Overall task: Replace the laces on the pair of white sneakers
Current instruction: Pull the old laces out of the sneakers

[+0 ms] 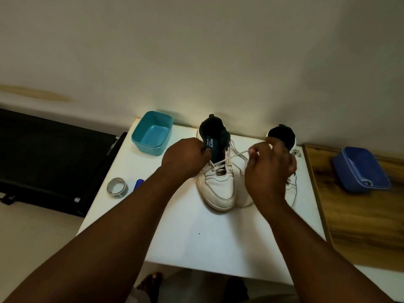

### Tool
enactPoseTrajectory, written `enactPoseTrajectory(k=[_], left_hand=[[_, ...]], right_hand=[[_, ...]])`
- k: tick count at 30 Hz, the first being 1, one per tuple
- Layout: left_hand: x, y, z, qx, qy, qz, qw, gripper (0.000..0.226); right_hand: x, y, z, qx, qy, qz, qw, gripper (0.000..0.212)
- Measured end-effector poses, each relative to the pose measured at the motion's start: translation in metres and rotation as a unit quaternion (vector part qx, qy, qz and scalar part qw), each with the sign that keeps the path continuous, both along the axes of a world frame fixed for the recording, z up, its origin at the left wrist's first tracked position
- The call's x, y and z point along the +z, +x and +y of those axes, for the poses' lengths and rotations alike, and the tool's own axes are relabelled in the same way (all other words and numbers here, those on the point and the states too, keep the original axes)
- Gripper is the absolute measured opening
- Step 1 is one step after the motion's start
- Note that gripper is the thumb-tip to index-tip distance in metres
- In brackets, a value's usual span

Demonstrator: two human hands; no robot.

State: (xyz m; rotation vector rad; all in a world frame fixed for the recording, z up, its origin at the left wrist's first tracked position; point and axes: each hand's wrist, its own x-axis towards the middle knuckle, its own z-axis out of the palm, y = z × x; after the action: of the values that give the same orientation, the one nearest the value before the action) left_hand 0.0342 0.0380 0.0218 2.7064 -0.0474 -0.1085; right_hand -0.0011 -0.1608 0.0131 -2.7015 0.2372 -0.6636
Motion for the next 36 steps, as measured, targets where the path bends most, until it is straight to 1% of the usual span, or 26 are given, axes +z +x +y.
enactPoseTrajectory(k=[2, 5, 7, 9, 10, 11, 13, 14, 16, 18, 21, 22, 24, 25, 26, 28, 29, 30, 31, 32, 33, 34, 36], left_hand=[[0.001, 0.0, -0.001, 0.002, 0.001, 0.001, 1.0, 0.042], [0.001, -0.002, -0.002, 0.001, 0.0, 0.004, 1.0, 0.042], [0.002, -0.003, -0.002, -0.002, -0.002, 0.004, 1.0, 0.043], [0.001, -0.003, 0.0, -0.007, -0.01, 0.001, 1.0, 0.044], [0.002, -0.003, 0.0, -0.008, -0.013, 0.0, 1.0, 0.044], [0.002, -0.003, 0.0, -0.007, -0.015, 0.0, 1.0, 0.044], [0.003, -0.003, 0.0, -0.007, -0.015, 0.001, 1.0, 0.043], [0.003, -0.003, 0.0, -0.008, -0.015, 0.001, 1.0, 0.043], [0.004, -0.004, 0.0, -0.007, -0.01, 0.0, 1.0, 0.043], [0.004, -0.004, 0.0, -0.002, 0.003, -0.002, 1.0, 0.041], [0.004, -0.003, 0.002, 0.015, 0.015, 0.002, 1.0, 0.037], [0.005, -0.003, 0.004, 0.02, 0.014, 0.002, 1.0, 0.036], [0.005, -0.003, 0.006, 0.026, 0.014, 0.005, 1.0, 0.037], [0.004, -0.003, 0.005, 0.029, 0.017, 0.003, 0.999, 0.037], [0.004, -0.004, 0.002, 0.033, 0.022, -0.002, 0.999, 0.036], [0.004, -0.008, -0.005, 0.05, 0.009, -0.034, 0.998, 0.028], [0.003, -0.01, -0.007, 0.06, -0.003, -0.061, 0.996, 0.028], [0.003, -0.012, -0.01, 0.057, -0.001, -0.093, 0.994, 0.033], [0.003, -0.014, -0.012, 0.04, 0.02, -0.118, 0.992, 0.037], [0.004, -0.015, -0.014, 0.015, 0.052, -0.137, 0.989, 0.036], [0.005, -0.016, -0.016, -0.015, 0.081, -0.138, 0.987, 0.031], [0.004, -0.017, -0.018, -0.04, 0.099, -0.12, 0.987, 0.026], [0.0, -0.018, -0.021, -0.064, 0.096, -0.059, 0.992, 0.024]], right_hand=[[0.001, -0.001, -0.007, -0.058, 0.042, 0.007, 0.997, 0.009], [-0.002, -0.002, -0.006, -0.075, 0.09, 0.021, 0.993, 0.012], [-0.002, -0.002, -0.001, -0.027, 0.088, 0.024, 0.995, 0.023], [-0.004, -0.003, 0.008, 0.076, 0.03, 0.037, 0.996, 0.038], [-0.006, -0.003, 0.015, 0.122, 0.0, 0.053, 0.991, 0.038], [-0.01, -0.004, 0.022, 0.152, -0.026, 0.077, 0.985, 0.034], [-0.018, -0.006, 0.032, 0.168, -0.051, 0.12, 0.977, 0.022], [-0.021, -0.007, 0.033, 0.166, -0.052, 0.124, 0.977, 0.017], [-0.021, -0.005, 0.029, 0.145, -0.049, 0.094, 0.984, 0.012], [-0.014, -0.003, 0.02, 0.094, -0.039, 0.05, 0.994, 0.013], [0.003, 0.002, -0.004, -0.024, 0.025, 0.024, 0.999, 0.014], [0.006, 0.002, -0.012, -0.037, 0.056, 0.031, 0.997, 0.014], [0.01, 0.0, -0.021, -0.005, 0.094, 0.065, 0.993, 0.019], [0.011, -0.002, -0.019, 0.023, 0.089, 0.092, 0.992, 0.027], [0.011, -0.004, -0.013, 0.048, 0.074, 0.126, 0.988, 0.034], [0.006, -0.005, 0.0, 0.068, 0.025, 0.179, 0.981, 0.04], [0.004, -0.005, 0.005, 0.072, 0.005, 0.182, 0.981, 0.04], [0.001, -0.005, 0.008, 0.076, -0.005, 0.172, 0.982, 0.039], [-0.002, -0.003, 0.008, 0.086, -0.004, 0.151, 0.985, 0.032], [-0.005, -0.002, 0.008, 0.105, 0.007, 0.128, 0.986, 0.025], [-0.006, 0.0, 0.009, 0.128, 0.012, 0.111, 0.986, 0.028], [-0.008, 0.003, 0.01, 0.154, 0.002, 0.108, 0.982, 0.04], [-0.011, 0.006, 0.014, 0.19, -0.046, 0.134, 0.971, 0.061]])
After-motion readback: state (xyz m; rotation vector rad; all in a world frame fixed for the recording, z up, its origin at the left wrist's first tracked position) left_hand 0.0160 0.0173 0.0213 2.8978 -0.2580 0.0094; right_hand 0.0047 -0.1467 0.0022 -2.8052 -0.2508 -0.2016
